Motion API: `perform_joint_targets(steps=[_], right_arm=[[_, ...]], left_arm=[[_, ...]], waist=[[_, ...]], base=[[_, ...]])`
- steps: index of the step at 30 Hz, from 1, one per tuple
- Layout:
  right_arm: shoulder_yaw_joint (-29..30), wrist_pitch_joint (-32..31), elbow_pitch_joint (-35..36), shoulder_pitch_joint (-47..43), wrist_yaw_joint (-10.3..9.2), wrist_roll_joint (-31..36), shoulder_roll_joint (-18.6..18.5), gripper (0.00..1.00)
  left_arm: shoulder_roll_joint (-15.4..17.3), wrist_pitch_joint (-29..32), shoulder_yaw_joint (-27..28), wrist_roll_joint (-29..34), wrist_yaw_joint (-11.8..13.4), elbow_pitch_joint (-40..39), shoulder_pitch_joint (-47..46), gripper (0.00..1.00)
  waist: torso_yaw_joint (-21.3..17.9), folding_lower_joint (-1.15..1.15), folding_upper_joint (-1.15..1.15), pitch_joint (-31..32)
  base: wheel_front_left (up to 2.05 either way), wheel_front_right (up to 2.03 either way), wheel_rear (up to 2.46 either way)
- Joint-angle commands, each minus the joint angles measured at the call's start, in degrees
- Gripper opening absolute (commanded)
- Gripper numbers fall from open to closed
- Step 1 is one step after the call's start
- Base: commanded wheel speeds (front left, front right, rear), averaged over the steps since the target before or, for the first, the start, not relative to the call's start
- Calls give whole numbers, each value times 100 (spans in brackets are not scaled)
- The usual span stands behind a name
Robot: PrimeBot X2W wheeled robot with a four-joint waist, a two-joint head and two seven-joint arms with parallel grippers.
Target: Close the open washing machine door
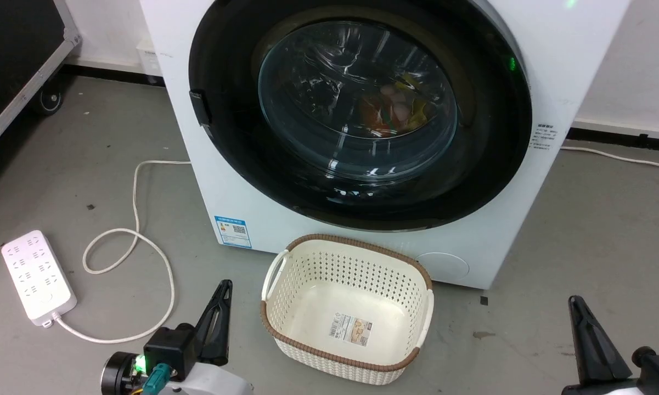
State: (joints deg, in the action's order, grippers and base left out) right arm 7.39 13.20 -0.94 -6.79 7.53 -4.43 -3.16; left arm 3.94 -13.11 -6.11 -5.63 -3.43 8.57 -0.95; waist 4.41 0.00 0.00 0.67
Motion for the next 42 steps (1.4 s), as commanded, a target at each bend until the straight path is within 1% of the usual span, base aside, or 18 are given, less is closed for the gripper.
perform_joint_targets(steps=[1,42], right_arm=[[-23,-39,13,71,-1,43,4,0],[-286,-510,43,295,-2,190,13,0]], left_arm=[[-14,37,35,52,35,-43,12,0],[-48,506,247,240,149,-343,43,0]], waist=[[-7,0,0,-1],[-167,0,0,-25]], base=[[0,0,0],[0,0,0]])
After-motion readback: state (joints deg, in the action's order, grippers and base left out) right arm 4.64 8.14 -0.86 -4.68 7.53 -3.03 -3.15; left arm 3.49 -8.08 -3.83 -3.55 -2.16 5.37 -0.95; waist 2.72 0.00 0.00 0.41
